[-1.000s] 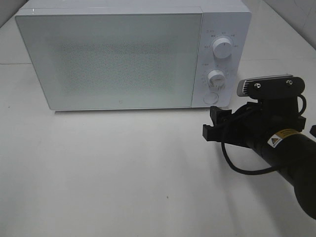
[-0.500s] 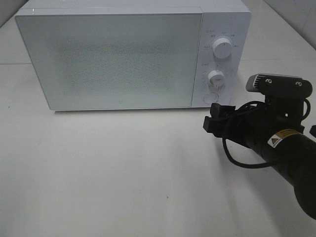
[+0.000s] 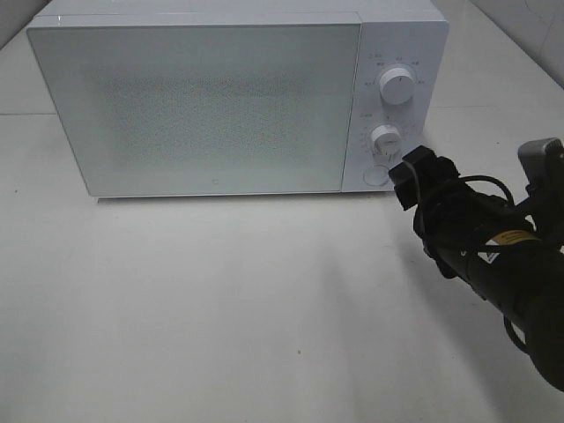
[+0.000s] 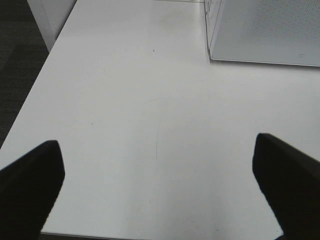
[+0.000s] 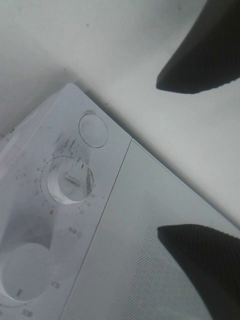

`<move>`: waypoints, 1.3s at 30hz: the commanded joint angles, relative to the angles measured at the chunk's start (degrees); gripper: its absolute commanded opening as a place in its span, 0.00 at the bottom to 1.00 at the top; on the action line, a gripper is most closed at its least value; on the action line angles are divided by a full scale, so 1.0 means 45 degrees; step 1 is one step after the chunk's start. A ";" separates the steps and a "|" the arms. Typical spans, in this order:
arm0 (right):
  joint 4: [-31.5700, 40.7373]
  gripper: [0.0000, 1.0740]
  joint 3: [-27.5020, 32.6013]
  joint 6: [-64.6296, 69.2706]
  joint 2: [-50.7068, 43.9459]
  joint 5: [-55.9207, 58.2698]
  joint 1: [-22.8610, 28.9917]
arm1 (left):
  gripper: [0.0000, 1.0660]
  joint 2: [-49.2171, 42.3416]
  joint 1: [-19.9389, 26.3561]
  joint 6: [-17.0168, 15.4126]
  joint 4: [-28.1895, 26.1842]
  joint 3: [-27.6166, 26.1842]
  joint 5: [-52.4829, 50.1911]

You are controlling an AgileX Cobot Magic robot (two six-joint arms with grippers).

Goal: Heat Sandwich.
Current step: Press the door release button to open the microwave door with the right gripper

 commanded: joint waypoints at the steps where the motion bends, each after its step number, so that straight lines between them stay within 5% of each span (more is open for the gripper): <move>1: -0.0064 0.66 -0.0153 0.2508 0.0000 -0.0140 0.0025 | 0.92 -0.0204 -0.0051 -0.0013 -0.0051 0.0000 -0.0153; 11: -0.0102 0.57 -0.0153 0.6404 0.0000 -0.0140 0.0025 | 0.92 -0.0204 -0.0051 -0.0013 -0.0051 0.0000 -0.0153; 15: -0.0089 0.42 -0.0153 0.6926 0.0000 -0.0140 0.0025 | 0.92 -0.0204 -0.0051 -0.0013 -0.0051 0.0000 -0.0153; 20: -0.0064 0.09 -0.0153 0.6901 0.0000 -0.0115 0.0025 | 0.92 -0.0204 -0.0051 -0.0013 -0.0051 0.0000 -0.0153; 23: -0.0064 0.01 -0.0153 0.6875 0.0000 -0.0089 0.0025 | 0.92 -0.0204 -0.0051 -0.0013 -0.0051 0.0000 -0.0153; 39: 0.0255 0.00 -0.0369 0.6863 0.0713 -0.0127 -0.0064 | 0.92 -0.0204 -0.0051 -0.0013 -0.0051 0.0000 -0.0153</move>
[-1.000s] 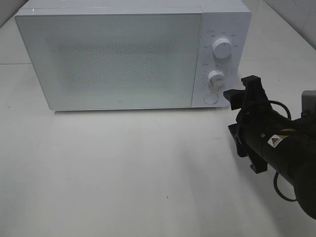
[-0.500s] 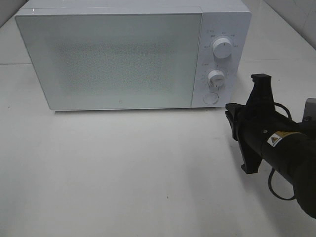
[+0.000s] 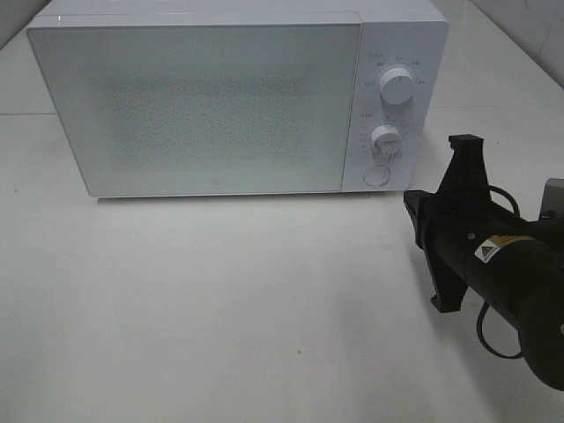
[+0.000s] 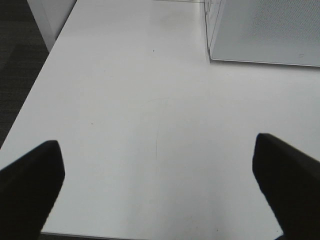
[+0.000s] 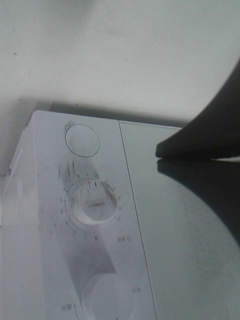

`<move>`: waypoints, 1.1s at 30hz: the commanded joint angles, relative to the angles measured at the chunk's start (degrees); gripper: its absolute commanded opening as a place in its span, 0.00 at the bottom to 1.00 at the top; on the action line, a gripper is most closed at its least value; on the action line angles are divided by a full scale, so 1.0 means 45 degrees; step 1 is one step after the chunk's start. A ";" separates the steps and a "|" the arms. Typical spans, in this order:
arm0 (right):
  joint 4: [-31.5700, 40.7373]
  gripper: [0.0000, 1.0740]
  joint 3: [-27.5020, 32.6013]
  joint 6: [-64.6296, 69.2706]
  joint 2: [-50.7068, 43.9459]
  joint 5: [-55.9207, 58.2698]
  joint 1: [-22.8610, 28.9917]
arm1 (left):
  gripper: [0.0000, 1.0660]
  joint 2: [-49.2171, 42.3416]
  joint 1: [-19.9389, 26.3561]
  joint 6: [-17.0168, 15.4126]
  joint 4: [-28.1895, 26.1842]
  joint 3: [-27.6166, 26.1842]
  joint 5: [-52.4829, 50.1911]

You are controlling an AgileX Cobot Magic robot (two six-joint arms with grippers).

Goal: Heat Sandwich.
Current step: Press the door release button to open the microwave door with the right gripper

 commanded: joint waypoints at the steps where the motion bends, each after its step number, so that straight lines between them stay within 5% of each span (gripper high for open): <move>1: 0.0000 0.00 -0.0318 0.0127 0.0573 -0.0115 -0.0064 | 0.92 -0.0204 -0.0051 -0.0013 -0.0051 0.0000 -0.0153; 33: -0.1808 0.00 -0.4762 -0.0624 0.3603 0.2814 -0.2878 | 0.92 -0.0204 -0.0051 0.0000 -0.0051 0.0000 -0.0153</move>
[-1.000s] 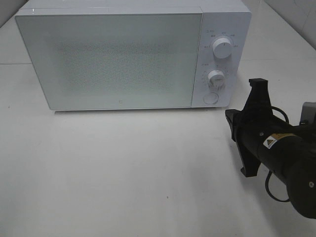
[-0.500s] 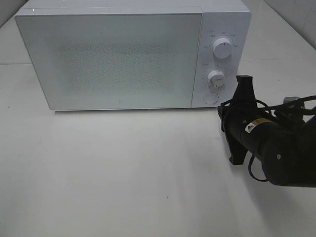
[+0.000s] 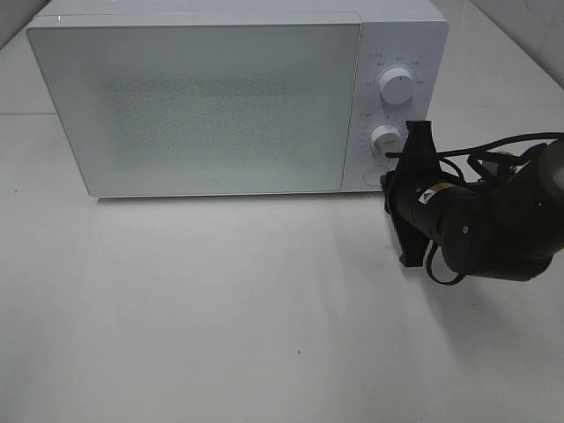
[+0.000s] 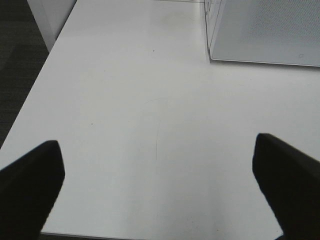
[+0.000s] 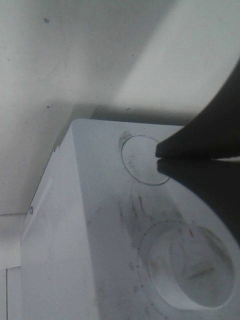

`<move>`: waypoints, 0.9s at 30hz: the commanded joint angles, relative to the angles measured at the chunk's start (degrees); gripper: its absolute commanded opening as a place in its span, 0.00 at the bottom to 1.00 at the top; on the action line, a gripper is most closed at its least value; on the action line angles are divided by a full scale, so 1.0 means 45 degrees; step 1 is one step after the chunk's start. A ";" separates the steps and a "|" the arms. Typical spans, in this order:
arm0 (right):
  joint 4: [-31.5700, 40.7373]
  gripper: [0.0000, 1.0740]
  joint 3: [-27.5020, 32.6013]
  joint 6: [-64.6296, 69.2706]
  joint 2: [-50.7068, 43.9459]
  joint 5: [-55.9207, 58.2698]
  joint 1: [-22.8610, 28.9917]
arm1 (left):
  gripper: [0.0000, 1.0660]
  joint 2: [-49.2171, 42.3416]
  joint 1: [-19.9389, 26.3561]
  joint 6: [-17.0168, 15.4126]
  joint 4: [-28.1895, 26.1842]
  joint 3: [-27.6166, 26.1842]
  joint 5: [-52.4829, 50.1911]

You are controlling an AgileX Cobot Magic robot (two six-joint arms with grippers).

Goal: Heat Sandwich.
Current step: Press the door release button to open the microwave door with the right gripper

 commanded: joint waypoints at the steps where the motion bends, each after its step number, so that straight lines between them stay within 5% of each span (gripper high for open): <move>1: -0.0153 0.00 -0.0446 -0.0458 0.0127 0.0344 -0.0166 | 0.92 -0.0204 -0.0051 0.0000 -0.0051 0.0000 -0.0153; 27: 0.0968 0.00 -0.2330 -0.1541 0.1248 -0.0497 -0.0166 | 0.92 -0.0204 -0.0051 0.0000 -0.0051 0.0000 -0.0153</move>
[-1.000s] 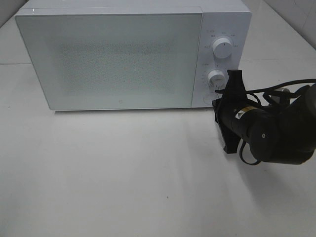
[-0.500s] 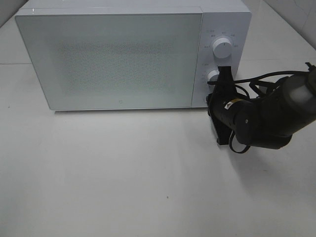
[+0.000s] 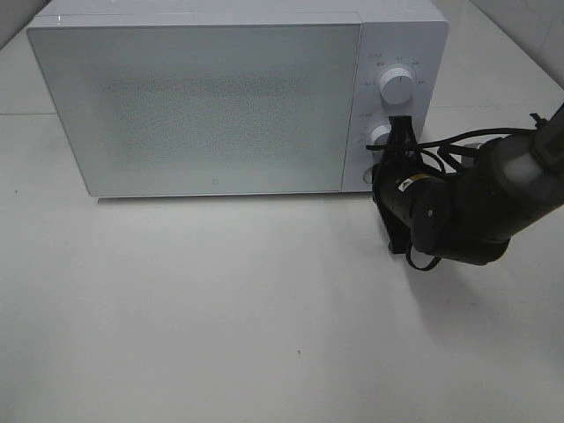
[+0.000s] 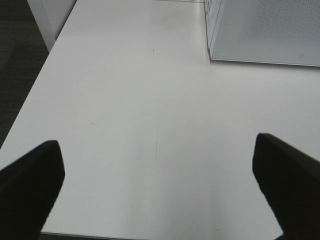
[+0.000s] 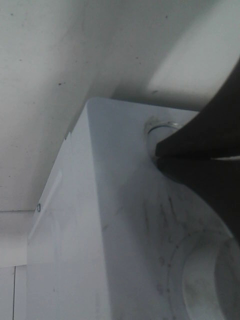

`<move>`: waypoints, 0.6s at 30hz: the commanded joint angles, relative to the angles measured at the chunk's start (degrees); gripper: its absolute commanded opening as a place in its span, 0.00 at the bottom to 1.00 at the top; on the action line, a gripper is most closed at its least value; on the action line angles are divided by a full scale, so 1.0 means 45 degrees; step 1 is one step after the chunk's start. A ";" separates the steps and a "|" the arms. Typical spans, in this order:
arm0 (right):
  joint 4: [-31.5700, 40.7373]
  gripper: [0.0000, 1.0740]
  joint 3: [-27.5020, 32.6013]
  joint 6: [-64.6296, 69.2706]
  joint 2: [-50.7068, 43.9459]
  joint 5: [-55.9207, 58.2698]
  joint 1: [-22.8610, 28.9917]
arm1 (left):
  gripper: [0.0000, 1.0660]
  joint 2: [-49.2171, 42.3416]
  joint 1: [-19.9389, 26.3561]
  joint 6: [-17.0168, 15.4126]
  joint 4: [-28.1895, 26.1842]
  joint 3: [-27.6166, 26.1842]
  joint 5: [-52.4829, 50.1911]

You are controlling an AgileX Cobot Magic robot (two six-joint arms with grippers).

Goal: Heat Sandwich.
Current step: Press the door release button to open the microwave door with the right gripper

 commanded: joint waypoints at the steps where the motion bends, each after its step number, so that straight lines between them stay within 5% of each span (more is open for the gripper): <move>1: -0.0102 0.00 -0.0484 -0.0229 -0.0076 -0.0611 -0.0064 | 0.92 -0.0204 -0.0051 0.0000 -0.0051 0.0000 -0.0153; 18: -0.1477 0.00 -0.2254 -0.0255 0.0929 -0.3285 -0.0382 | 0.92 -0.0204 -0.0051 0.0000 -0.0038 0.0000 -0.0153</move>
